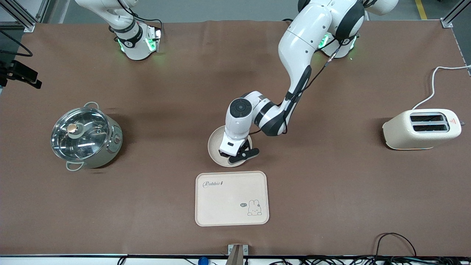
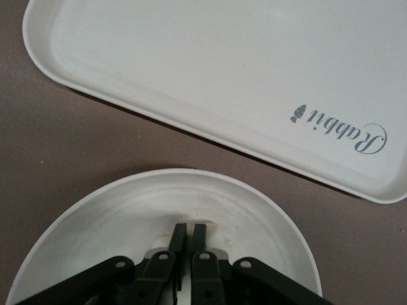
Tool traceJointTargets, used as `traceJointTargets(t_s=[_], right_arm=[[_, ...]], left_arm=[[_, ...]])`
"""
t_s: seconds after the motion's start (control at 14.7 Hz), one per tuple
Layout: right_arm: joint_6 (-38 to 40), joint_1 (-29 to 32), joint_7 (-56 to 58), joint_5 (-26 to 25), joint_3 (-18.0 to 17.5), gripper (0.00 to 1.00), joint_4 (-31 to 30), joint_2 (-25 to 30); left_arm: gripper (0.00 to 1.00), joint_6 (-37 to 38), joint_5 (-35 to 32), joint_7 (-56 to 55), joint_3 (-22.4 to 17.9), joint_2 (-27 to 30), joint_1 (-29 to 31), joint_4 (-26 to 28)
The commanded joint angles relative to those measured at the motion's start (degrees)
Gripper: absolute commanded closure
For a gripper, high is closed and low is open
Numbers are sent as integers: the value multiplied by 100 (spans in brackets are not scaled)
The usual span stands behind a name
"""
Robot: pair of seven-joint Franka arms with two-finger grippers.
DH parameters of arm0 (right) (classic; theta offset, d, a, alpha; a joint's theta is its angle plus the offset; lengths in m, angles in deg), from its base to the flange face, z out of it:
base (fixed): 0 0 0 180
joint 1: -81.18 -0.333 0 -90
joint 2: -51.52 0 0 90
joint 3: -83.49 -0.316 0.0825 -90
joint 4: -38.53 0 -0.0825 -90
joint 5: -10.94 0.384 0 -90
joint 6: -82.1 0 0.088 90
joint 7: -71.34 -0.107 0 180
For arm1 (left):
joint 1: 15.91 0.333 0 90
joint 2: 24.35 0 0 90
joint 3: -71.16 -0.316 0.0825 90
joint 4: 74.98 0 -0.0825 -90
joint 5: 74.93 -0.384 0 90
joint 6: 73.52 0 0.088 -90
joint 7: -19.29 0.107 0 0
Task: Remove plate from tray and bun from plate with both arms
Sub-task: 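Lift the bun with the left gripper and carry it toward the toaster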
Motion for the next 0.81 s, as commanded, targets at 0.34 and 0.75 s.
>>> traceJointTargets(t_s=[0.34, 0.75], right_arm=[[58, 37, -15, -127, -17, 0, 163, 38], [76, 90, -6, -118, 0, 0, 243, -49]], left_arm=[[100, 796, 105, -13, 3, 618, 239, -74], [100, 1149, 123, 829, 20, 1454, 1267, 303]])
